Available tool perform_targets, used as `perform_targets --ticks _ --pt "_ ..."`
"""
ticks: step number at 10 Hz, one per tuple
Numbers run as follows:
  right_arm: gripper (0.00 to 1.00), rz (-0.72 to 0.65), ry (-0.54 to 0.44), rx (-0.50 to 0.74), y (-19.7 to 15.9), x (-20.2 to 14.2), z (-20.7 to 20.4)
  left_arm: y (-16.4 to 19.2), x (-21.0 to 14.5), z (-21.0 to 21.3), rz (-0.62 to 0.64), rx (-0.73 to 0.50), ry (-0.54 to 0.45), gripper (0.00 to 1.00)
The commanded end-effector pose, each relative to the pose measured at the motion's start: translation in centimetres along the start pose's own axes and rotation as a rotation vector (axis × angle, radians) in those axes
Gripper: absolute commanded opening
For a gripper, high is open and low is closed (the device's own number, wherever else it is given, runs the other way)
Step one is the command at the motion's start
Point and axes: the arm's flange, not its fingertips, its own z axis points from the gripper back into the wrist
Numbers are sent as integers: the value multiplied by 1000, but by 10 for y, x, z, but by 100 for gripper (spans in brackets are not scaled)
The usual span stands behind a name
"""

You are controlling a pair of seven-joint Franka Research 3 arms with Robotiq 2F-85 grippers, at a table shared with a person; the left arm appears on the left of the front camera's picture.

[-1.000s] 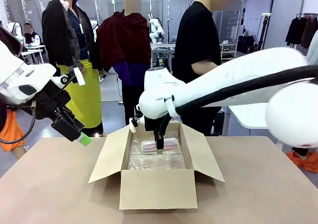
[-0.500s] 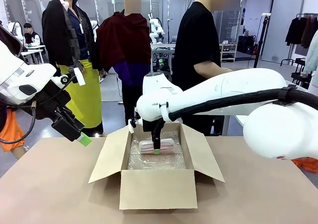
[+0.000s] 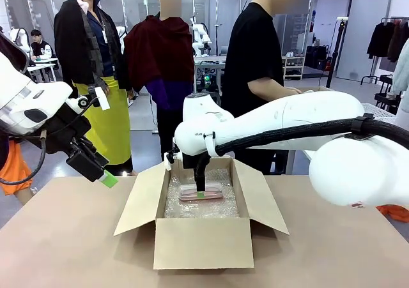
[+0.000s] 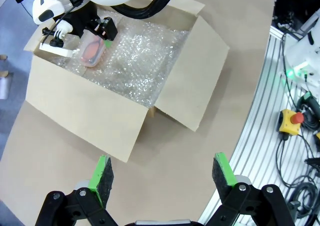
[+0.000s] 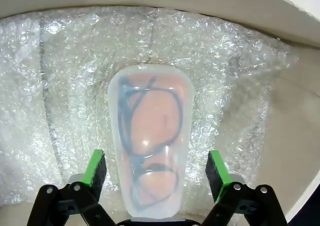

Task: Pack the glasses set securely to prepare it for shipping.
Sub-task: Place the Glasses case inside the Package Box, then put the Glasses case from the right side of the table into the Package Box.

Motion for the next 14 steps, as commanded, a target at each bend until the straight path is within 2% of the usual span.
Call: perform_targets --ticks 1,2,14 --pt "100 6 1 17 4 -2 10 -2 0 2 17 -7 8 100" --pt "100 0 0 0 0 0 0 -2 0 2 17 -7 8 100" --pt "100 -2 2 2 0 -2 -1 -2 0 2 17 -7 8 100"
